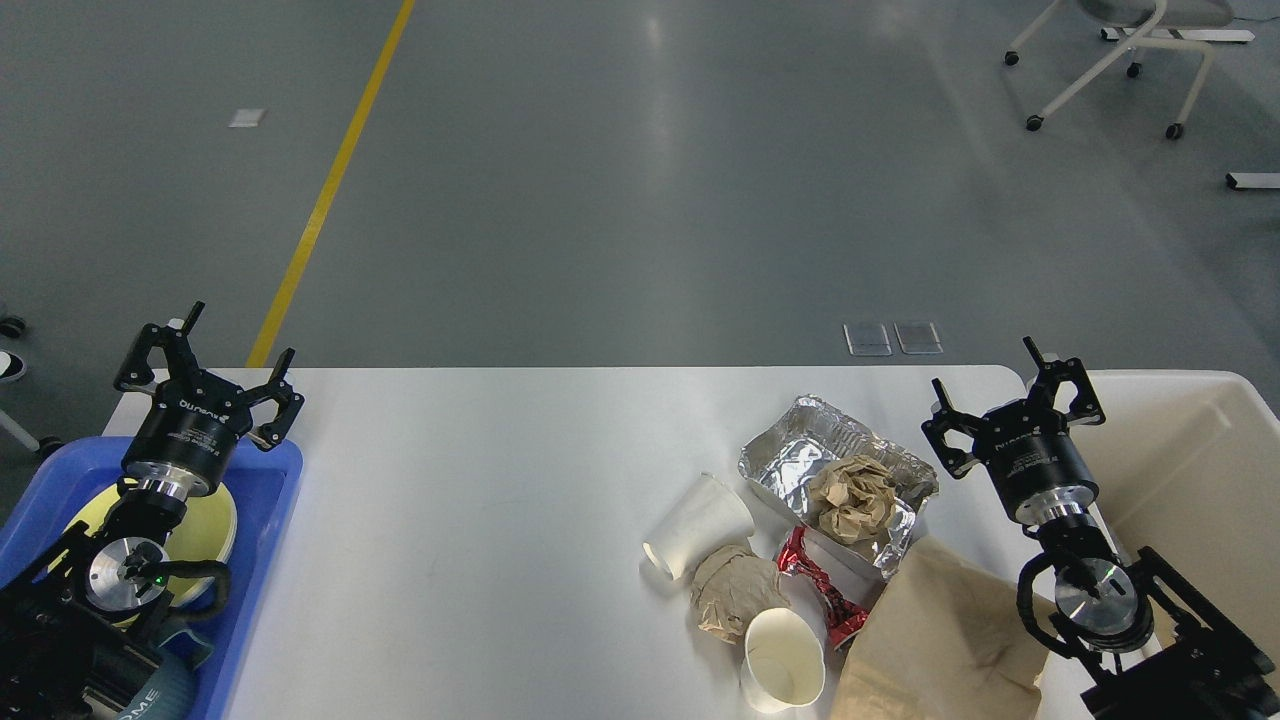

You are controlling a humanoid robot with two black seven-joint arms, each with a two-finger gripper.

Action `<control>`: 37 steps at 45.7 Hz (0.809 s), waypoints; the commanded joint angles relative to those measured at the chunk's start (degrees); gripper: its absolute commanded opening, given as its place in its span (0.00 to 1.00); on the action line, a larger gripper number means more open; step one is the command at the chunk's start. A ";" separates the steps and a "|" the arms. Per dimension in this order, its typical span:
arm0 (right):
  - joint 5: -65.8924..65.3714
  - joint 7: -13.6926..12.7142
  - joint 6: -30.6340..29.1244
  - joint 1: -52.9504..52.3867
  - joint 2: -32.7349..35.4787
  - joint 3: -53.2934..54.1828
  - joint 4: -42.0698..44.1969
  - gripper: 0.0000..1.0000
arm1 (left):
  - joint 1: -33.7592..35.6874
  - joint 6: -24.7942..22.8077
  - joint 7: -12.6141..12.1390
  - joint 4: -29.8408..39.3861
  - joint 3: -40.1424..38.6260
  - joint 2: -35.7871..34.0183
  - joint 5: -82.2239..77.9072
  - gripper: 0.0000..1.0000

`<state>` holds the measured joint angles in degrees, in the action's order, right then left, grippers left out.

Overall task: Tidy desktop
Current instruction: 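Raise the right gripper up out of the white bin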

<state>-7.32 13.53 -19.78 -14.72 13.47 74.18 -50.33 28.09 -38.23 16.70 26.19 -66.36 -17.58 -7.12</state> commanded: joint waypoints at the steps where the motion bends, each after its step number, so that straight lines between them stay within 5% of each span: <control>1: 0.02 0.09 0.00 -0.04 0.07 0.18 -0.11 1.00 | 0.12 0.00 0.00 0.00 0.00 0.00 0.00 0.96; 16: 0.20 0.97 -4.82 -0.31 1.21 2.54 -0.29 1.00 | 0.12 0.00 0.00 0.00 0.00 0.00 0.00 0.96; 30: -0.95 0.97 -3.25 -2.15 1.65 2.20 0.15 1.00 | 0.12 0.00 0.00 0.00 0.00 0.00 0.00 0.96; 37: -2.52 0.97 -3.33 -2.59 9.19 -2.10 -0.38 1.00 | 0.12 0.00 0.00 0.00 0.00 0.00 0.00 0.96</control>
<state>-8.46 14.51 -23.03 -16.89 16.58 75.72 -50.30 28.22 -38.23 16.70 26.19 -66.36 -17.58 -7.12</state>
